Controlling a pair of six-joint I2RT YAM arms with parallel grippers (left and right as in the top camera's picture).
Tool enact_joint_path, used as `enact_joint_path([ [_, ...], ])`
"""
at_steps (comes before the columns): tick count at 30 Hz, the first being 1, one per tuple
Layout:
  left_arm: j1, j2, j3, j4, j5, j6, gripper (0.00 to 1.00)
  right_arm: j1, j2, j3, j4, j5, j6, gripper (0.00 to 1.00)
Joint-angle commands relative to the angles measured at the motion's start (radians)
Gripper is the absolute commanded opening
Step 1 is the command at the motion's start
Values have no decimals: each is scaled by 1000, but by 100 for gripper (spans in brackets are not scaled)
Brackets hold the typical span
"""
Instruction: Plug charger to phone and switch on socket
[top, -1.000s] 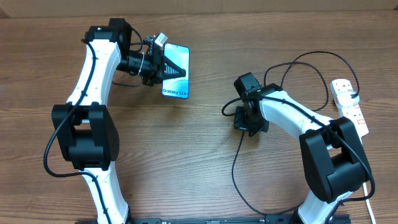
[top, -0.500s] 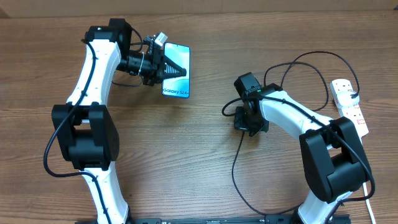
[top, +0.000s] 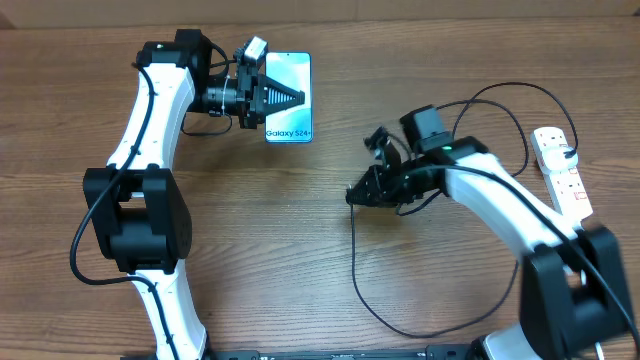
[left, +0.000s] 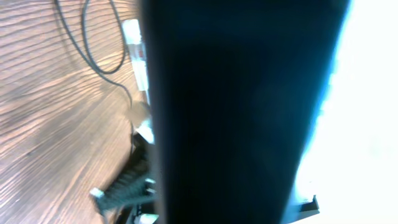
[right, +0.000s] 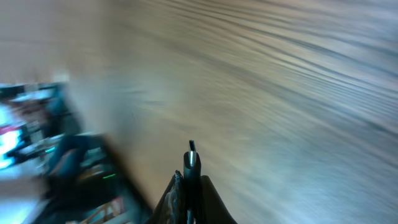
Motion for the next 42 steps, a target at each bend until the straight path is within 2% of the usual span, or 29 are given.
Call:
enact_joint_path([
  [1,-5,-25,14,-20,105,51,4,-3,-82,8,3,-266,-85,4],
  [5,-18,-25,14,-69,105,79,5,-2,-92,8,18,-457,-119,4],
  [14,-57,-25,14,-122,105,126,5,-2,-92,8,79,-628,-99,4],
  [31,-110,-25,14,-119,105,134,4,6,-92,8,403,-534,309,4],
  [42,-110,-25,14,-113,105,134,4,27,-92,8,455,-446,412,4],
])
